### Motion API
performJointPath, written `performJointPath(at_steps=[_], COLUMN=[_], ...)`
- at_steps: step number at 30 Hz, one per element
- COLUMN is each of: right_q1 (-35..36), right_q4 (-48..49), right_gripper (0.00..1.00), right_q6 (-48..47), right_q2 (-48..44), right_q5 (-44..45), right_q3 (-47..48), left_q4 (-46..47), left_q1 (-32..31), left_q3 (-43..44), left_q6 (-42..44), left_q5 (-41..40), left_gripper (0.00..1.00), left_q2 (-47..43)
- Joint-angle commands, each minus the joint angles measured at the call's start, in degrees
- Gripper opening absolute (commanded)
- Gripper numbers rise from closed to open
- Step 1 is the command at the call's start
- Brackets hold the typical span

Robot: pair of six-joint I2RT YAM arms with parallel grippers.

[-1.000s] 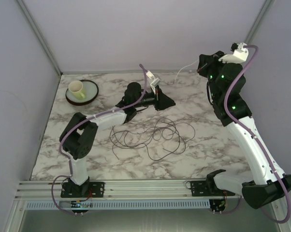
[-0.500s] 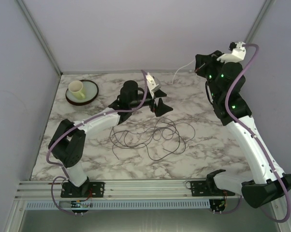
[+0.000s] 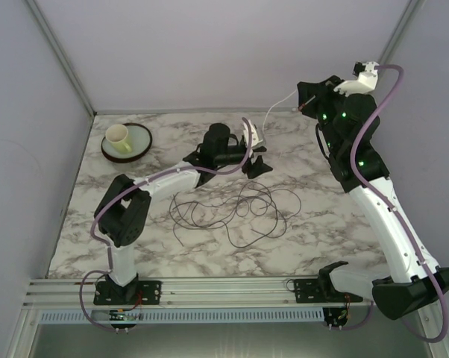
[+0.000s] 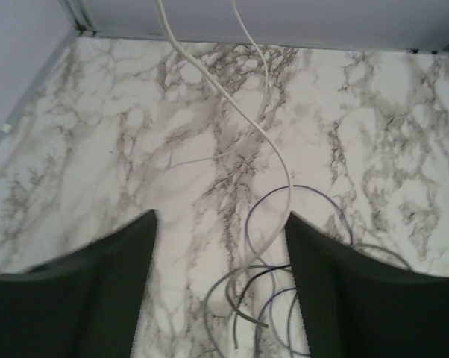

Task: Zip-tie the wires
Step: Straighten the cable at the center of the board.

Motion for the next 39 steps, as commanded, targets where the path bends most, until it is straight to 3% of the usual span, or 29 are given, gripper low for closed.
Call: performJointPath(at_steps=[1, 5, 8, 18, 26, 33, 39], right_q1=[-0.2, -0.28, -0.34, -0.54, 0.01, 0.42, 0.58], right_q4=[0.6, 0.29, -1.36, -18.02, -30.82, -38.11, -37.21], right_gripper=[0.0, 0.0, 0.0, 0.0, 0.0, 0.0, 0.0], right_q6=[0.55, -0.29, -1.32, -6.72, -7.81, -6.59, -3.12], right_q2=[-0.06, -0.59, -0.83, -4.12, -6.92, -9.57, -8.42], right_q5=[-0.73, 0.54, 2.45, 21.81, 29.69, 29.07, 16.84], right_q3=[3.11, 2.57, 2.25, 4.05, 5.73, 2.72, -8.88], left_q4=[-2.67, -2.04, -2.63, -3.98, -3.0, 1.68, -1.47], left_q1=[-0.78, -0.78, -0.69, 0.23, -2.99, -4.31, -2.56], left_q3=[3.93, 3.66, 2.81, -4.53, -5.13, -6.93, -15.13], left_q6=[3.69, 2.92, 2.62, -6.41, -11.83, -19.57, -26.5], left_q5=[1.46, 0.81, -0.33, 0.95, 2.32, 0.67, -4.01], left_gripper=[0.56, 0.19, 0.0, 0.0, 0.0, 0.0, 0.0], left_q2=[2.22, 1.77, 0.41, -9.34, -13.55, -14.81, -20.15])
